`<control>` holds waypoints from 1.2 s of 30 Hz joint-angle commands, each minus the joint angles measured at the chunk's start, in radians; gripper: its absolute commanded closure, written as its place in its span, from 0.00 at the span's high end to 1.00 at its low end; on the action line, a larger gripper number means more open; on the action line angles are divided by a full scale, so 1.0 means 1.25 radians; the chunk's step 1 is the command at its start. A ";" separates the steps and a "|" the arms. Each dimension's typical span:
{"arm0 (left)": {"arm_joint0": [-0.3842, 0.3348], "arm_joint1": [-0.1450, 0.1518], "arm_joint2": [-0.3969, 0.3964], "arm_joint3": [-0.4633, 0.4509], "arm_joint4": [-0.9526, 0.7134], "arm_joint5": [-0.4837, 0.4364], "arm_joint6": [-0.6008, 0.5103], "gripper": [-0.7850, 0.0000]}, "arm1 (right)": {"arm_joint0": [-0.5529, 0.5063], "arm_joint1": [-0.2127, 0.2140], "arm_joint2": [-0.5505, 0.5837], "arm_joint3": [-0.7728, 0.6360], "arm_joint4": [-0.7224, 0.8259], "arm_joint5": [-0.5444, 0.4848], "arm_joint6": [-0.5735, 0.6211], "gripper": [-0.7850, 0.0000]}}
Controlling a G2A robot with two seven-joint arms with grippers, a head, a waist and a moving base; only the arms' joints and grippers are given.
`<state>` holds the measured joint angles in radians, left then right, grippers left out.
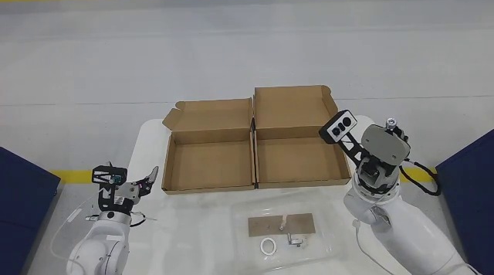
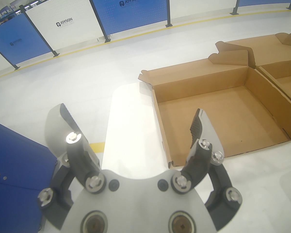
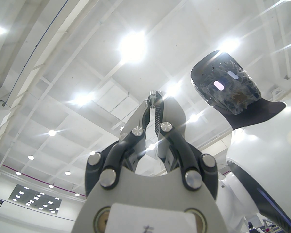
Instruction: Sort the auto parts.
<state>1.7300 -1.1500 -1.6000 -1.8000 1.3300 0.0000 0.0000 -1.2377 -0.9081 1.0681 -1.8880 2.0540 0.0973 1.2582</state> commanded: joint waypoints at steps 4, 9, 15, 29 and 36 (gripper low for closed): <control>0.000 0.000 0.000 0.000 0.000 0.000 0.000 1.00 | 0.001 -0.010 0.015 0.006 -0.025 0.022 0.004 0.00; 0.000 0.000 0.000 0.000 0.000 0.000 0.000 1.00 | 0.017 -0.020 0.028 0.027 -0.081 0.051 0.040 0.00; 0.000 0.000 0.000 0.000 0.000 0.000 0.000 1.00 | 0.019 -0.031 0.042 0.042 -0.138 0.062 0.071 0.00; 0.000 0.000 0.000 0.000 0.000 0.000 0.000 1.00 | 0.023 -0.050 0.081 0.039 -0.229 0.109 0.122 0.00; 0.000 0.000 0.000 0.000 0.000 0.000 0.000 1.00 | 0.022 -0.050 0.083 0.038 -0.230 0.106 0.117 0.00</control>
<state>1.7300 -1.1500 -1.6000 -1.8000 1.3300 0.0000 0.0000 -1.2097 -0.9705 1.1700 -1.8400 1.7680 0.2327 1.4107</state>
